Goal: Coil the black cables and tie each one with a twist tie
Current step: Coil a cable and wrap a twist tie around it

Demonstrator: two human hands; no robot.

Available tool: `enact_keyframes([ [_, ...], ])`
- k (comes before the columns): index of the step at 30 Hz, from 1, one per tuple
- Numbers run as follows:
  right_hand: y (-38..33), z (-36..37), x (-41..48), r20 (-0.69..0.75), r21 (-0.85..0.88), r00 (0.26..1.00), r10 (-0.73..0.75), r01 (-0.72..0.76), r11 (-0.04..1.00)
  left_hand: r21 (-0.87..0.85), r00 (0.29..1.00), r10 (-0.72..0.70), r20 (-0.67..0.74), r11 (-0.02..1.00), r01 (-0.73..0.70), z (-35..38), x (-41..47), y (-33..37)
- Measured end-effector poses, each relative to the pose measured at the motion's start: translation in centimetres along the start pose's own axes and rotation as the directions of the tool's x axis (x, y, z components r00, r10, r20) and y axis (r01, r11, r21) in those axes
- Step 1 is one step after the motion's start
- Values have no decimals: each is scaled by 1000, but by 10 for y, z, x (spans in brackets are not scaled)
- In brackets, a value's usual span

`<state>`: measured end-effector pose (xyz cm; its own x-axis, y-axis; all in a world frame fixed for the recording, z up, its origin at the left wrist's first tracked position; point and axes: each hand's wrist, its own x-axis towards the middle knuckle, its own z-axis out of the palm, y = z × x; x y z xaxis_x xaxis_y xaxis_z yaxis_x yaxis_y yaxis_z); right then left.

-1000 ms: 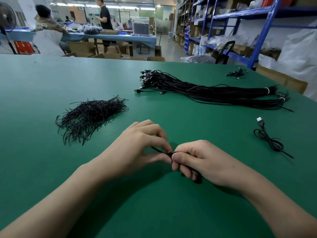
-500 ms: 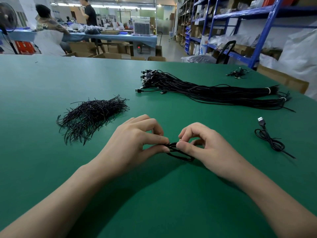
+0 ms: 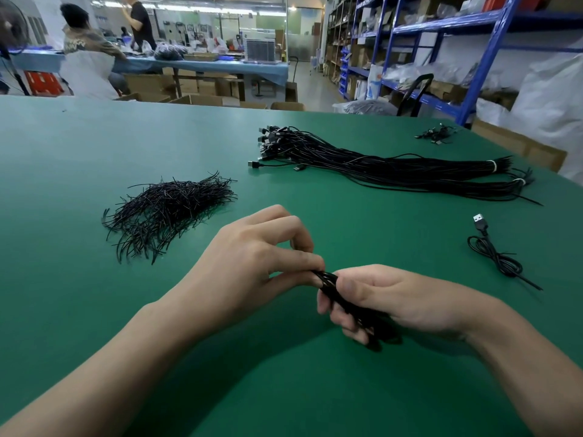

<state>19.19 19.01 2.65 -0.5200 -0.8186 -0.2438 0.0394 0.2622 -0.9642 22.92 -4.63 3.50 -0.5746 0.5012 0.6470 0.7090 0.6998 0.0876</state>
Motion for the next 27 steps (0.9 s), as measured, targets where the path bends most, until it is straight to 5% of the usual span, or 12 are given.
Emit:
enact_keyframes([
  [9,4,8,12,-22,-69,998,-61,59,996,113,999,53,-3,992,-52,-3,-1,-5],
  [15,8,15,21,-191,-257,974,-125,73,964,254,996,73,-58,966,-56,0,-4,-12],
  [19,7,18,24,-330,-339,925,-187,69,938,288,975,-63,-214,950,124,10,-3,-8],
  [22,4,18,24,-471,-386,840,-268,77,919,-61,824,-437,-361,892,447,16,-1,2],
  [24,1,20,25,-556,-394,768,-319,95,914,-348,708,-668,-228,735,582,23,0,11],
  [27,-2,29,27,-616,-572,675,-407,-29,819,-523,710,-701,70,580,625,37,3,25],
])
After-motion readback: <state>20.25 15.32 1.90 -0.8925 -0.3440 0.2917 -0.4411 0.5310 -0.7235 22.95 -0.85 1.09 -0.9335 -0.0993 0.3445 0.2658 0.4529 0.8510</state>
